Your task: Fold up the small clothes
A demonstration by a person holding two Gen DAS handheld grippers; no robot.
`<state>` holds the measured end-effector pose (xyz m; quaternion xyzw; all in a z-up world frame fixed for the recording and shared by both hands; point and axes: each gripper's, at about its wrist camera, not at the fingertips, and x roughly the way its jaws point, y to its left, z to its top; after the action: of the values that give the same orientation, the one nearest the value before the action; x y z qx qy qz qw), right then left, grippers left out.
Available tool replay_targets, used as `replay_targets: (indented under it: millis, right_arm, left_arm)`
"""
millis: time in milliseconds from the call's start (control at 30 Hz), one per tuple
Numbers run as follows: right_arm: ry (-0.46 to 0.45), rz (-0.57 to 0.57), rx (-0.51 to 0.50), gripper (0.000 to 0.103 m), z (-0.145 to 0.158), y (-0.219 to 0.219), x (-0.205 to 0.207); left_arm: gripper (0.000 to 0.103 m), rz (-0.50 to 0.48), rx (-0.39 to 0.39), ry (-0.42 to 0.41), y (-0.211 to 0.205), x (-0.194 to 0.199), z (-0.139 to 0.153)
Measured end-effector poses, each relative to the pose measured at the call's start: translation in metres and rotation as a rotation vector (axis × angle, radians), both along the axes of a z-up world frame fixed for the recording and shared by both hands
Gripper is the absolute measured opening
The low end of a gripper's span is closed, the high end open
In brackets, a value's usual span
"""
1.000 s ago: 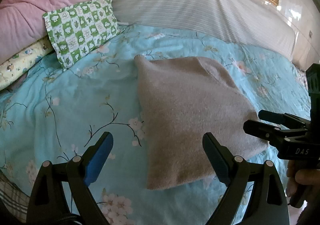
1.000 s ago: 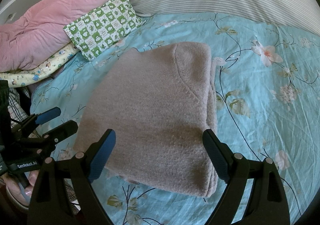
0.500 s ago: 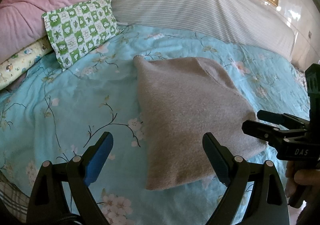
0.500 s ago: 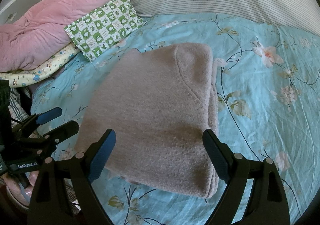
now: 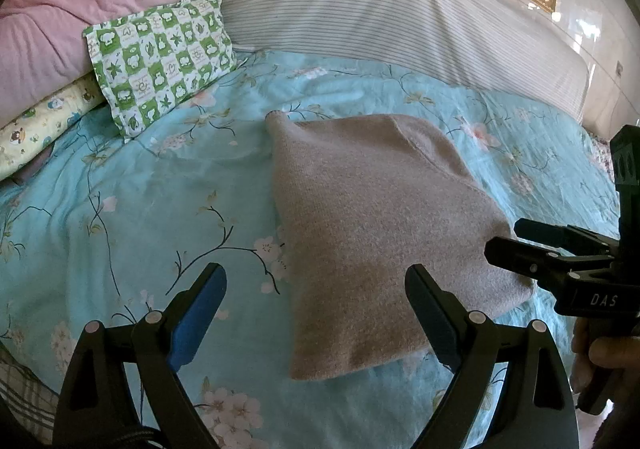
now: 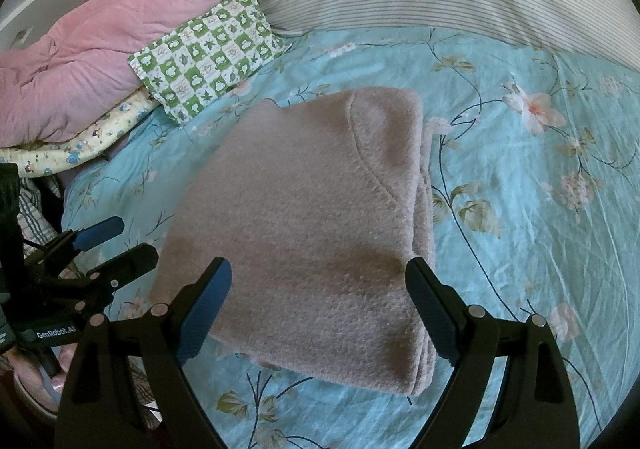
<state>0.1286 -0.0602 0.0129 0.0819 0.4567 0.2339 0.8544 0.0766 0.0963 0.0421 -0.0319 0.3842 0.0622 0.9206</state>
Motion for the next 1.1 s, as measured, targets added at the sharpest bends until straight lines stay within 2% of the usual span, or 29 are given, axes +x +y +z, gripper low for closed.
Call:
replay_targets:
  millis: [1100]
  right_arm:
    - [0.005,-0.008,0.003,0.089,-0.0032,-0.0047,0.0025]
  left_arm:
    - [0.091,-0.007,0.005,-0.012,-0.0026,0.0017,0.0012]
